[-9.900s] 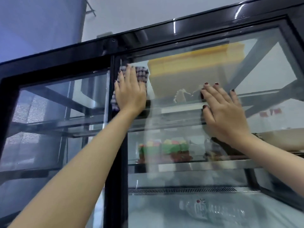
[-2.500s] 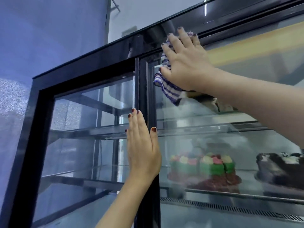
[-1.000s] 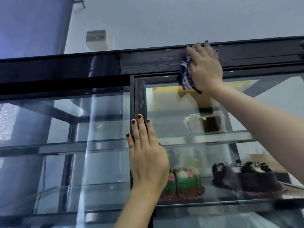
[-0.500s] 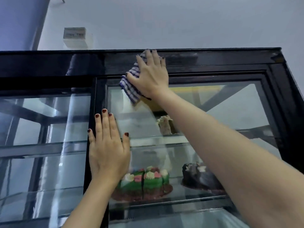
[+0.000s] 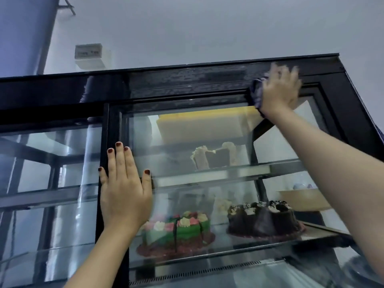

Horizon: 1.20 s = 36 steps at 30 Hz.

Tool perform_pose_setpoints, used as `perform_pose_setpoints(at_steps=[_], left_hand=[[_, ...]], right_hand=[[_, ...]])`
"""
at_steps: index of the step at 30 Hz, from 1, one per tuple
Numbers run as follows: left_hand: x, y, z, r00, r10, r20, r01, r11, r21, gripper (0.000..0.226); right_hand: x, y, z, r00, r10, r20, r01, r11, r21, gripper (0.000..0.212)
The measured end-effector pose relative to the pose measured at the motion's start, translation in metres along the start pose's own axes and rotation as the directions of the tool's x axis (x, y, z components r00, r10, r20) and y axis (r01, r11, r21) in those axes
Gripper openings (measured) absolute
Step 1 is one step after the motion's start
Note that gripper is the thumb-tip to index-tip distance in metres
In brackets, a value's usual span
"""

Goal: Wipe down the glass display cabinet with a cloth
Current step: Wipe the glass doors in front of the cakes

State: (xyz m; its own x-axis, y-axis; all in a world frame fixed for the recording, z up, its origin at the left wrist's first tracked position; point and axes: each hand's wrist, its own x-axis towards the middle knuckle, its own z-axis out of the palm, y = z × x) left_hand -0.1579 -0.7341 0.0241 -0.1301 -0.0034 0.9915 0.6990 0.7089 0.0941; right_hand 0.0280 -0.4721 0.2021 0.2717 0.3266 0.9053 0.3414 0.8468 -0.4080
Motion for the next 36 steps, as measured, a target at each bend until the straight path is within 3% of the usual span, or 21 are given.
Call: perform_pose_setpoints(at_steps=[2,4,6,12,15,17,24,26,28,31,34,36], left_hand=[[0.0,0.001,0.0,1.0,-0.001,-0.001,0.001,1.0,0.007,0.067],[0.002,0.0,0.0,1.0,-0.006,-0.008,0.006,1.0,0.004,0.062],[0.001,0.0,0.0,1.0,-0.013,-0.014,0.013,1.0,0.008,0.062],[0.001,0.001,0.001,1.0,-0.028,-0.014,0.028,0.999,0.026,0.069],[0.001,0.001,0.001,0.999,-0.024,-0.021,0.024,0.999,0.022,0.068],[0.001,0.001,0.002,0.999,-0.024,-0.022,0.024,0.999,0.024,0.068],[0.001,0.001,0.0,1.0,-0.014,-0.006,0.014,0.998,0.059,0.068],[0.001,0.002,0.0,1.0,-0.015,-0.008,0.016,0.998,0.056,0.069],[0.001,0.002,0.001,1.0,-0.015,-0.011,0.016,0.998,0.058,0.07],[0.001,0.002,0.0,1.0,-0.014,-0.011,0.014,0.998,0.062,0.07],[0.001,0.002,0.0,1.0,-0.005,-0.007,0.005,0.998,0.058,0.07],[0.001,0.0,0.001,1.0,0.004,-0.013,-0.003,0.998,0.055,0.072]], right_hand=[[-0.021,-0.04,0.009,0.981,-0.192,0.032,0.192,0.981,0.007,0.052],[-0.046,-0.081,0.018,0.913,-0.404,0.055,0.401,0.914,0.054,0.047],[-0.063,-0.11,0.023,0.861,-0.505,0.061,0.5,0.863,0.078,0.043],[-0.07,-0.117,0.025,0.871,-0.489,0.049,0.487,0.872,0.057,0.041],[-0.074,-0.122,0.021,0.897,-0.418,0.141,0.405,0.908,0.111,0.075],[-0.077,-0.124,0.02,0.904,-0.394,0.165,0.39,0.919,0.058,0.089],[-0.067,-0.09,0.015,0.852,-0.506,0.137,0.506,0.862,0.034,0.08],[-0.039,-0.062,0.01,0.909,-0.407,0.093,0.408,0.913,0.005,0.074],[-0.014,-0.032,0.004,0.976,-0.216,0.039,0.217,0.976,-0.006,0.069],[-0.004,-0.016,0.002,0.999,-0.034,0.01,0.034,0.999,0.02,0.063],[-0.029,-0.047,0.004,0.985,-0.172,0.013,0.172,0.985,-0.002,0.054],[-0.059,-0.075,0.01,0.885,-0.464,0.038,0.464,0.886,0.001,0.053]])
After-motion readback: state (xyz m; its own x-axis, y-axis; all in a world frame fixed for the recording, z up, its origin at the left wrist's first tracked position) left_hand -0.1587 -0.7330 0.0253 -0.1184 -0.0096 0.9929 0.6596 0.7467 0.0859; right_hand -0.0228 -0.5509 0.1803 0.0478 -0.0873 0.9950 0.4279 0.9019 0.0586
